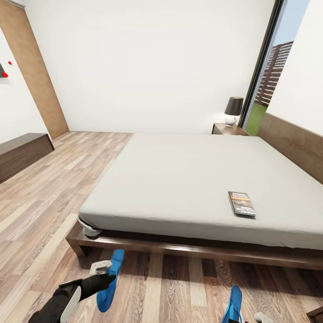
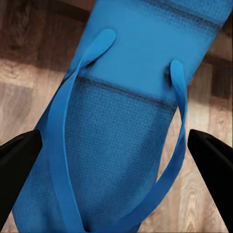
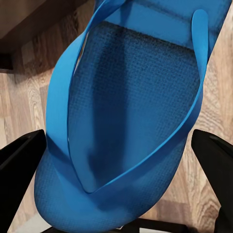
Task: In the bedroom, move the book from the bed onto either nightstand, and place the two sandals side by side next to the bed.
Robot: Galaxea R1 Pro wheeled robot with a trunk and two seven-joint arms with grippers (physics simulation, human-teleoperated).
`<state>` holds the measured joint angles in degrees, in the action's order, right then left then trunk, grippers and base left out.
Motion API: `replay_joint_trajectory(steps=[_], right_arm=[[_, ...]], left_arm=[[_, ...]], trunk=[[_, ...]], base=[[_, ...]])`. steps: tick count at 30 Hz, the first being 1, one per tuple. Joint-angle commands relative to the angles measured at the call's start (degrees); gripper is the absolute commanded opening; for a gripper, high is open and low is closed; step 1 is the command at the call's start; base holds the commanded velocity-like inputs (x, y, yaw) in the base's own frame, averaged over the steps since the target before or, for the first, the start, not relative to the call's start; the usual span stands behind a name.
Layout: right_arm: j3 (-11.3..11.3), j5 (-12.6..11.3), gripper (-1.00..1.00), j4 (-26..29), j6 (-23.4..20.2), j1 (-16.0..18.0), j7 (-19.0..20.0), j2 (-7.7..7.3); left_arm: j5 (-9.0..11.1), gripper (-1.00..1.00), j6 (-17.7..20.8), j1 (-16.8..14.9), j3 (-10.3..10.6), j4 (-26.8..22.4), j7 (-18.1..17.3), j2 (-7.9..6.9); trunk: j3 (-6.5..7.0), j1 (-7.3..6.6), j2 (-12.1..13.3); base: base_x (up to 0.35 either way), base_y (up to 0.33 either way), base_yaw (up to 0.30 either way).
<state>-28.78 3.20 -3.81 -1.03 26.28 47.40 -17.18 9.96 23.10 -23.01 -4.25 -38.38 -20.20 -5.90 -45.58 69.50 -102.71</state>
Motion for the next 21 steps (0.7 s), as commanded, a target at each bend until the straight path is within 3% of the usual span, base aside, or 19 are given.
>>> replay_joint_trajectory(steps=[1,3,11,21], right_arm=[[-0.49,0.32,-1.00,-0.15,-0.12,0.07,0.15,-0.05],[-0.49,0.32,-1.00,-0.15,-0.12,0.08,0.15,-0.05],[-0.49,0.28,-1.00,-0.15,-0.12,0.08,0.15,-0.05],[-0.49,0.26,-1.00,-0.15,-0.12,0.08,0.15,-0.05]], left_arm=[[0.83,-1.00,0.73,-0.01,-0.13,-0.15,1.19,-0.25],[1.49,-1.00,1.03,-0.02,-0.49,-0.27,6.03,-1.21],[2.46,-1.00,0.94,-0.03,-3.66,2.95,16.83,-2.02],[2.48,-1.00,0.81,-0.02,-3.83,3.21,18.91,-2.01]], trunk=[[-0.05,-0.01,-0.03],[-0.05,-0.01,-0.03],[-0.05,-0.01,-0.03],[-0.05,-0.01,-0.03]], base=[[0.000,0.000,0.000],[0.000,0.000,0.000],[0.000,0.000,0.000],[0.000,0.000,0.000]])
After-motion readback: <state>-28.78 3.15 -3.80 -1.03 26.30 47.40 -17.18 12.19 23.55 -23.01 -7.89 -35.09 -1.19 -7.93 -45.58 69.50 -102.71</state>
